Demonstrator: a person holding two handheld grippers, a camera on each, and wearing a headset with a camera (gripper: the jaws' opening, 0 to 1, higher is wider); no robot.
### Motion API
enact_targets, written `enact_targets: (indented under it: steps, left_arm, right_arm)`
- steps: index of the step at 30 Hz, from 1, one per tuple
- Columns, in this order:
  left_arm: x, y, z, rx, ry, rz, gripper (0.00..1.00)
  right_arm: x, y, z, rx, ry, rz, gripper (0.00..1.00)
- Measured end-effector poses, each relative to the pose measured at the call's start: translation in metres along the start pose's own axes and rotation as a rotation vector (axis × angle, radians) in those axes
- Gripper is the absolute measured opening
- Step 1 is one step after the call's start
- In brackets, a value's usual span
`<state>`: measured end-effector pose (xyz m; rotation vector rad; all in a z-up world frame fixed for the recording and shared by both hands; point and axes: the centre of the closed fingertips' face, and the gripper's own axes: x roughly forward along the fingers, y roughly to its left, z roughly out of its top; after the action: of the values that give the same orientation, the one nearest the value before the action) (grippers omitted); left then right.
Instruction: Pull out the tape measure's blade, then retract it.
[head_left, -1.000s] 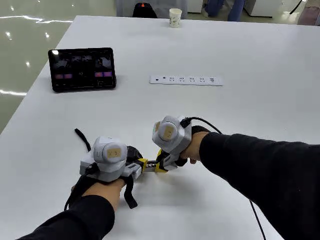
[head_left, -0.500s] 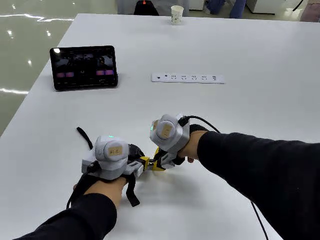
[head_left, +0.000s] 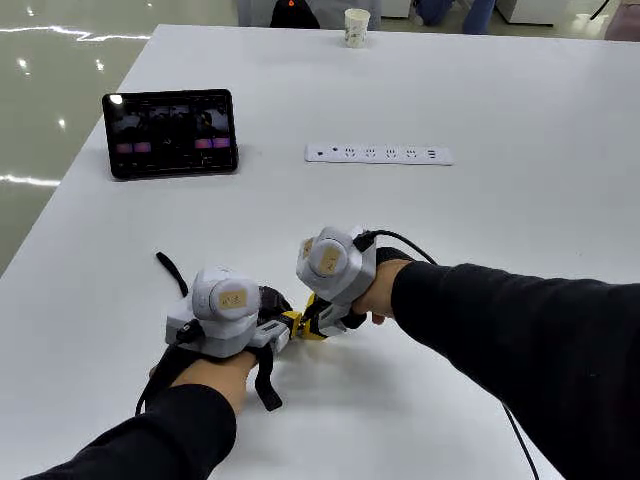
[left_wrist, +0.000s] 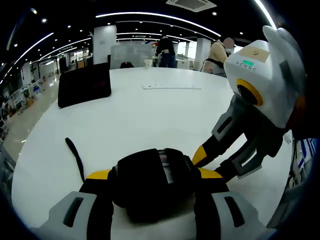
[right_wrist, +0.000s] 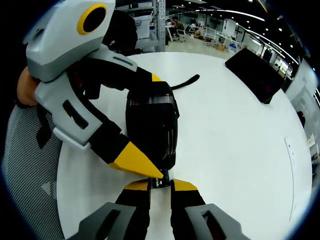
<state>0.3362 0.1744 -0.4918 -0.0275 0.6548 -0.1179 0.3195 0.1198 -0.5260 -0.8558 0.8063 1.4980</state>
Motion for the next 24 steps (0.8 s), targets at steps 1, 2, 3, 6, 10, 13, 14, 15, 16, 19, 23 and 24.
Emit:
enact_targets:
  steps: [1, 2, 3, 6, 10, 13, 14, 15, 16, 19, 23, 24]
  left_arm:
    - [0.0001, 0.0005, 0.0001, 0.001, 0.0, 0.0, 0.61]
    - [0.0001, 0.0006, 0.0001, 0.002, 0.0, -0.001, 0.61]
    - [0.0002, 0.0006, 0.0001, 0.001, 0.0, -0.001, 0.61]
    - [0.0005, 0.0007, 0.0001, -0.001, -0.001, 0.0, 0.61]
    - [0.0007, 0.0009, 0.0001, -0.004, -0.001, -0.002, 0.61]
    - [0.001, 0.001, -0.0001, -0.004, -0.001, -0.002, 0.61]
    - [0.0011, 0.001, 0.0, -0.004, -0.002, -0.002, 0.61]
    - [0.0011, 0.0011, 0.0, -0.003, -0.003, -0.002, 0.61]
    - [0.0012, 0.0011, 0.0001, -0.003, -0.004, -0.002, 0.61]
    - [0.0007, 0.0012, 0.0007, -0.004, -0.014, -0.002, 0.61]
    - [0.0003, 0.0015, 0.001, -0.009, -0.034, -0.005, 0.62]
    - [0.0004, 0.0013, 0.0012, -0.007, -0.036, -0.005, 0.63]
  right_arm:
    - [0.0002, 0.0001, 0.0004, -0.001, 0.0, 0.0, 0.12]
    - [0.0003, 0.0001, 0.0007, 0.0, 0.0, -0.001, 0.12]
    - [0.0004, 0.0003, 0.001, 0.0, -0.001, -0.001, 0.12]
    - [0.0009, 0.0001, 0.0019, 0.003, -0.002, -0.002, 0.12]
    - [0.0014, 0.0002, 0.0028, 0.009, -0.015, -0.003, 0.12]
    - [0.0012, 0.0006, 0.0027, 0.02, -0.03, -0.003, 0.12]
    - [0.0012, 0.0007, 0.003, 0.026, -0.035, -0.002, 0.12]
    - [0.0012, 0.0009, 0.003, 0.028, -0.038, -0.002, 0.12]
    - [0.0012, 0.0008, 0.0032, 0.029, -0.041, -0.002, 0.12]
    - [0.0013, 0.0007, 0.0035, 0.042, -0.047, -0.005, 0.12]
    - [0.0013, 0.0007, 0.0041, 0.071, -0.057, -0.012, 0.13]
    - [0.0013, 0.0005, 0.0043, 0.073, -0.057, -0.015, 0.13]
